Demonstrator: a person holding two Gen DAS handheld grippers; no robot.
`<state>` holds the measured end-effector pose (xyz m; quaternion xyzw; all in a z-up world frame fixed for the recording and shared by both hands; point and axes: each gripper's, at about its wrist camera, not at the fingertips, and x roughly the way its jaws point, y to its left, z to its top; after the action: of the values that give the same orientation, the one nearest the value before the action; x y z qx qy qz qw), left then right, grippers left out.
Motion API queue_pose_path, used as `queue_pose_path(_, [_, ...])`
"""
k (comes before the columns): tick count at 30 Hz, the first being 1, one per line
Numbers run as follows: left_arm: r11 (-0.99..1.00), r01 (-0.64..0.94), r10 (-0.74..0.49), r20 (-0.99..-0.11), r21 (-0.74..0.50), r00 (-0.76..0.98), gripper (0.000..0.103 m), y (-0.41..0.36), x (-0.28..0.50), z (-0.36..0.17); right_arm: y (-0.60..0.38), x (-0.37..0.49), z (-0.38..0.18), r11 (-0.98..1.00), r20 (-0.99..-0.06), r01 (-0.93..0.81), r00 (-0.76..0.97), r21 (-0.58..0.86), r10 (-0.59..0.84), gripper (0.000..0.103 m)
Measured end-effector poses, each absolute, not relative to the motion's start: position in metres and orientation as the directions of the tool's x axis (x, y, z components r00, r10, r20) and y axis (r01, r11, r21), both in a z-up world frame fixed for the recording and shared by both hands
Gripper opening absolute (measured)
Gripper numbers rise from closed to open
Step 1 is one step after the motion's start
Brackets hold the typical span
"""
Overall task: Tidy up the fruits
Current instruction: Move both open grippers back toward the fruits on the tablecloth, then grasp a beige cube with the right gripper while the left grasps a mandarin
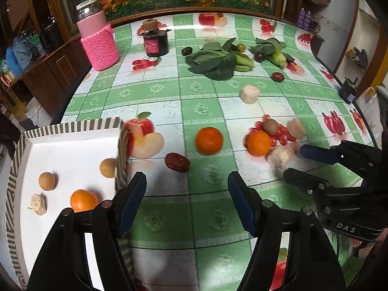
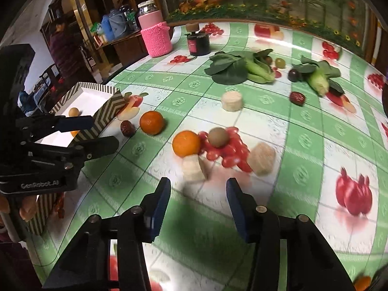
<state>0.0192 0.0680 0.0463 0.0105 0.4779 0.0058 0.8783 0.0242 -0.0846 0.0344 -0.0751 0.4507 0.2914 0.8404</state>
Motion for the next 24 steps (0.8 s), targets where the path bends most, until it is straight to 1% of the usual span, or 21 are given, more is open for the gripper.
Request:
queue_pose_path(2, [1.000,0.005,0.021,-0.841,0.028,0.541,0.069,0.069,0.022,0.045,-0.078,0.031,0.032,0.810,-0.802,-0.569,0.412,0.145,0.432,0.047])
queue_pose_path(4, [0.999,0.015,0.021,-0.840,0.034,0.542,0.069,0.068,0.024,0.045,-0.070,0.036,0.025,0.799,-0.814,-0.586,0.394,0.135,0.427,0.036])
queue_pose_path(5, [0.999,0.024,0.021,-0.839,0.041,0.543,0.069,0.066,0.026,0.044,-0.067,0.038,0.021,0.801,-0.824,-0.586,0.388,0.124,0.412,0.023])
queue_pose_path(10, [0.997,0.058,0.014,-0.845,0.053,0.534,0.069,0.059,0.043,0.040,-0.076,0.032,0.028,0.804,-0.807,-0.582,0.414,0.121,0.421,0.023])
queue_pose_path(19, [0.991,0.106,0.011,-0.858,0.076,0.513,0.068,0.050,0.070,0.025,-0.096,0.026,0.037,0.815,-0.782,-0.553,0.426,0.172,0.455,0.023])
queue_pose_path(21, [0.989,0.119,0.012,-0.860,0.085,0.511,0.054,0.048,0.072,0.022,-0.097,0.026,0.037,0.813,-0.780,-0.554,0.425,0.178,0.460,0.023])
queue_pose_path(23, [0.989,0.133,-0.009,-0.869,0.066,0.495,0.028,0.048,0.073,0.017,-0.096,0.027,0.037,0.812,-0.779,-0.554,0.422,0.182,0.463,0.023])
queue_pose_path(24, [0.989,0.133,-0.010,-0.868,0.065,0.496,0.028,0.048,0.073,0.016,-0.096,0.026,0.037,0.811,-0.780,-0.556,0.421,0.182,0.463,0.023])
